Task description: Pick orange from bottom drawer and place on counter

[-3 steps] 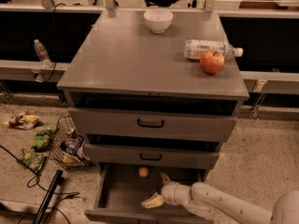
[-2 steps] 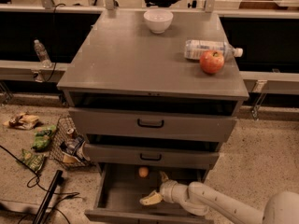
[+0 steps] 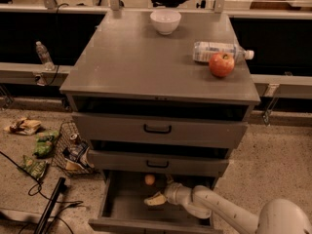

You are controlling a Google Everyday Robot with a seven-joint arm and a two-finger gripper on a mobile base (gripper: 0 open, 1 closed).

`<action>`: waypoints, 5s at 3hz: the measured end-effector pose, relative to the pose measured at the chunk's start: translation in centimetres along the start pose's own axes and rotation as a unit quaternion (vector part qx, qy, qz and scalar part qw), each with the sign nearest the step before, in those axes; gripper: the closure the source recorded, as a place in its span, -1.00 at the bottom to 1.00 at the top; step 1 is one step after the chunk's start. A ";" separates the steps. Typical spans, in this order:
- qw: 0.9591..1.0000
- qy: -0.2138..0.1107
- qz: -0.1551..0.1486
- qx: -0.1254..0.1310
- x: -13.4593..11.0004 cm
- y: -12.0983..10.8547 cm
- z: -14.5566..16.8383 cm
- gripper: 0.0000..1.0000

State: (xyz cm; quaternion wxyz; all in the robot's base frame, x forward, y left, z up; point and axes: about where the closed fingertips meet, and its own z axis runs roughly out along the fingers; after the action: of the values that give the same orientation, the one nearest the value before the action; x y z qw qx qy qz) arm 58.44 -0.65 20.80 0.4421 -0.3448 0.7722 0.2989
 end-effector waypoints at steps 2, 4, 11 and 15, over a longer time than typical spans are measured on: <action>0.999 -0.022 0.012 0.030 1.6 -3.9 4.2 -1.00; 0.999 -0.022 0.010 0.036 2.7 -5.9 7.1 -1.00; 0.998 -0.013 -0.045 -0.046 0.9 -2.5 8.2 1.00; 0.999 -0.008 0.002 0.039 0.1 3.9 -9.5 1.00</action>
Offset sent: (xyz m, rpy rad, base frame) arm 0.0753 -0.0007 -0.0608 0.0321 -0.0435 -0.1138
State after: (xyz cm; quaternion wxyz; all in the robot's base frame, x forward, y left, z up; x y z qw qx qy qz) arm 50.79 -5.63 25.41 0.4605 -0.3237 0.7806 0.2719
